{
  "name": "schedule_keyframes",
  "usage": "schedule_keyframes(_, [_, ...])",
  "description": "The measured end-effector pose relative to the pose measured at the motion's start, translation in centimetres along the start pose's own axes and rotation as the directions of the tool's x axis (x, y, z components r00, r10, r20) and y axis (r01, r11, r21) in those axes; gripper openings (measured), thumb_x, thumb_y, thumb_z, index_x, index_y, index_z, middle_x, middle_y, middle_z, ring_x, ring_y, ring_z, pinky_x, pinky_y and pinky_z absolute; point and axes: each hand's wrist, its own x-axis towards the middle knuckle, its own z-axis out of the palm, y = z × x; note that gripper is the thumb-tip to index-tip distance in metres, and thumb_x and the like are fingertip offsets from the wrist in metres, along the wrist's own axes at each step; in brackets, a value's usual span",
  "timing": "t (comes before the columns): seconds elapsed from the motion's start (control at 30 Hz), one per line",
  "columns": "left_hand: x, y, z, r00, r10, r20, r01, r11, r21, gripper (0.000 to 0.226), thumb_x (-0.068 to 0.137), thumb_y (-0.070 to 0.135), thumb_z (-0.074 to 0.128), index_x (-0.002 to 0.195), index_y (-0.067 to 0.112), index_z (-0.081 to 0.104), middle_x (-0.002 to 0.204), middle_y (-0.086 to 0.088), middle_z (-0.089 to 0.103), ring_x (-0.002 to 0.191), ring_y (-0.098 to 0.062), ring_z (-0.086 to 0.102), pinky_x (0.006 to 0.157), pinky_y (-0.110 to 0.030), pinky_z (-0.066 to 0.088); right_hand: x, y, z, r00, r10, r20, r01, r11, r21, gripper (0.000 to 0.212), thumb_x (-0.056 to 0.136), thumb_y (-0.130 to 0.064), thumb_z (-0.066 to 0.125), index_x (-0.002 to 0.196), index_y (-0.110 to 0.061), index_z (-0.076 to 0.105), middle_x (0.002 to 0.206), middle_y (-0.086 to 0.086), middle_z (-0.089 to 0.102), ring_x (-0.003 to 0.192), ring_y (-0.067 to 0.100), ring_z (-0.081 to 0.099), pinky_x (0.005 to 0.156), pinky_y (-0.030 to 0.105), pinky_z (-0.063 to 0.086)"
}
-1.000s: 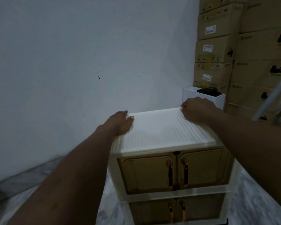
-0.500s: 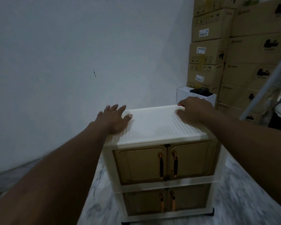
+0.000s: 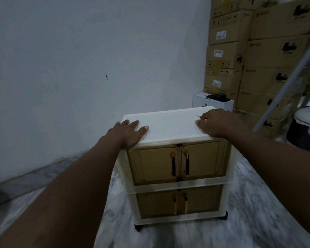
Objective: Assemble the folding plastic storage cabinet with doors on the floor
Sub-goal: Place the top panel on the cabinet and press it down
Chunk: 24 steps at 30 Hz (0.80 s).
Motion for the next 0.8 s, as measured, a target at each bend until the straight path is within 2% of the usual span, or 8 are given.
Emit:
schedule_keyframes(0.2, [-1.2, -0.4, -0.2, 0.985, -0.106, -0.138, 0.044, 0.920, -0.390, 0.073, 0.098, 0.061, 0.033, 0.158, 0.020, 0.021, 0.164, -0.009, 0.022, 0.150, -0.029, 0.023, 0.119, -0.043, 0.018, -0.1, 1.2, -1.9, 0.998, 0.050, -0.050, -0.046, 0.996, 0.071, 0.057, 0.095, -0.058, 0.045, 0.138, -0.022, 0.055, 0.140, 0.007, 0.056, 0.123, 0.029, 0.054, 0.094, 0.042, 0.046])
schedule_keyframes(0.3, [-1.3, -1.4, 0.0, 0.979, -0.201, -0.038, 0.149, 0.829, -0.538, 0.063, 0.104, 0.046, 0.032, 0.157, 0.013, 0.022, 0.164, -0.010, 0.022, 0.146, -0.030, 0.028, 0.117, -0.044, 0.026, -0.1, 3.4, -1.8, 0.989, 0.150, -0.015, -0.149, 0.986, 0.081, 0.053, 0.094, -0.052, 0.049, 0.132, -0.016, 0.058, 0.126, 0.010, 0.062, 0.109, 0.027, 0.060, 0.084, 0.037, 0.051])
schedule_keyframes(0.4, [-1.5, -1.2, 0.0, 0.969, -0.246, -0.004, 0.186, 0.745, -0.640, 0.052, 0.105, 0.026, 0.033, 0.155, 0.016, 0.024, 0.158, -0.009, 0.031, 0.119, -0.027, 0.049, 0.091, -0.038, 0.049, -0.5, 4.5, -1.1, 0.972, 0.232, 0.043, -0.236, 0.952, 0.196, 0.043, 0.096, -0.040, 0.054, 0.129, -0.012, 0.060, 0.124, 0.012, 0.062, 0.104, 0.027, 0.059, 0.076, 0.033, 0.043])
schedule_keyframes(0.47, [-1.6, -0.9, -0.1, 0.964, -0.267, 0.007, 0.201, 0.707, -0.678, 0.049, 0.104, 0.018, 0.033, 0.153, 0.017, 0.028, 0.150, -0.011, 0.037, 0.096, -0.022, 0.052, 0.070, -0.030, 0.050, -0.7, 4.6, -0.7, 0.969, 0.247, 0.015, -0.242, 0.932, 0.271, 0.035, 0.097, -0.032, 0.055, 0.121, -0.010, 0.065, 0.119, 0.014, 0.064, 0.095, 0.026, 0.057, 0.074, 0.032, 0.043])
schedule_keyframes(0.57, [-1.7, -0.7, 0.0, 0.958, -0.285, 0.005, 0.208, 0.688, -0.695, 0.051, 0.104, 0.019, 0.033, 0.154, 0.020, 0.027, 0.151, -0.010, 0.037, 0.108, -0.028, 0.052, 0.077, -0.034, 0.049, -0.9, 4.4, -0.4, 0.966, 0.258, -0.020, -0.236, 0.907, 0.349, 0.030, 0.097, -0.027, 0.055, 0.114, -0.007, 0.068, 0.115, 0.016, 0.065, 0.098, 0.031, 0.060, 0.078, 0.035, 0.047])
schedule_keyframes(0.67, [-2.1, -0.6, -0.1, 0.952, -0.306, 0.022, 0.219, 0.628, -0.747, 0.046, 0.103, 0.020, 0.036, 0.148, 0.020, 0.037, 0.129, -0.008, 0.047, 0.101, -0.028, 0.054, 0.080, -0.038, 0.050, -1.3, 4.3, -0.5, 0.963, 0.270, -0.005, -0.239, 0.861, 0.450, 0.034, 0.098, -0.026, 0.055, 0.123, -0.004, 0.064, 0.123, 0.017, 0.061, 0.110, 0.032, 0.057, 0.085, 0.034, 0.044])
schedule_keyframes(0.73, [-2.7, -0.8, -0.2, 0.938, -0.334, 0.094, 0.258, 0.489, -0.833, 0.040, 0.102, 0.025, 0.040, 0.142, 0.020, 0.045, 0.124, -0.010, 0.054, 0.101, -0.029, 0.057, 0.086, -0.042, 0.052, -1.4, 4.9, -0.6, 0.959, 0.285, 0.010, -0.246, 0.809, 0.534, 0.032, 0.099, -0.026, 0.053, 0.117, -0.001, 0.065, 0.113, 0.017, 0.062, 0.099, 0.030, 0.058, 0.082, 0.039, 0.046])
schedule_keyframes(0.8, [-3.2, -1.3, 0.0, 0.918, -0.344, 0.195, 0.311, 0.324, -0.893, 0.036, 0.101, 0.030, 0.047, 0.134, 0.018, 0.051, 0.122, -0.014, 0.060, 0.102, -0.031, 0.060, 0.091, -0.047, 0.052, -1.6, 5.5, -0.1, 0.945, 0.324, 0.043, -0.282, 0.744, 0.606, 0.031, 0.100, -0.024, 0.051, 0.109, 0.002, 0.065, 0.094, 0.015, 0.059, 0.074, 0.023, 0.052, 0.067, 0.035, 0.043])
